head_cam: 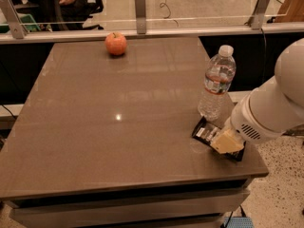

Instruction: Move rxbar chocolate near water bottle

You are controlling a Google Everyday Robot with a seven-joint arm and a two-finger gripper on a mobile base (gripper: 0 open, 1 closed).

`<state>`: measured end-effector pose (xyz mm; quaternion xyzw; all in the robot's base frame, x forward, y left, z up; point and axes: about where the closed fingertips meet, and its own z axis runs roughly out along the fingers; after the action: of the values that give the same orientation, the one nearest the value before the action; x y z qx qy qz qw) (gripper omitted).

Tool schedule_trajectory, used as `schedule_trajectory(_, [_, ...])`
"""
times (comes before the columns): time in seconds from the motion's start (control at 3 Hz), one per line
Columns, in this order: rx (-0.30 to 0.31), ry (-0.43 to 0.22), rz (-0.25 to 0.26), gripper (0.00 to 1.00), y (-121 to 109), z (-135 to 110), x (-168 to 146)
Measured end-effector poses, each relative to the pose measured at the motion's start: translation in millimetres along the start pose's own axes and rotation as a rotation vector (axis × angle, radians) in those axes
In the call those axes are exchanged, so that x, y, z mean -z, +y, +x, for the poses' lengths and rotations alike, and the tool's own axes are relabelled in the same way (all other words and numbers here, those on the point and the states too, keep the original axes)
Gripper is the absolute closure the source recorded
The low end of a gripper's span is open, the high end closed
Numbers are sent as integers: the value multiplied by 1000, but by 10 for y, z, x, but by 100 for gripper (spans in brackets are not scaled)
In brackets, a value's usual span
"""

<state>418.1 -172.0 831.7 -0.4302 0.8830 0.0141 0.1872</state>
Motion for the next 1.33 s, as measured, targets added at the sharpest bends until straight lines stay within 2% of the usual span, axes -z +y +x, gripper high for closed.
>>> schedule_trajectory(0.33, [-6, -4, -7, 0, 34, 34, -13])
schedule_trajectory(0.67, [-18, -15, -8, 0, 60, 103, 22])
schedule_trajectory(1.0, [-40, -87, -9, 0, 22, 229, 237])
schedule_trajectory(1.33, [-64, -202, -37, 0, -14, 427, 480])
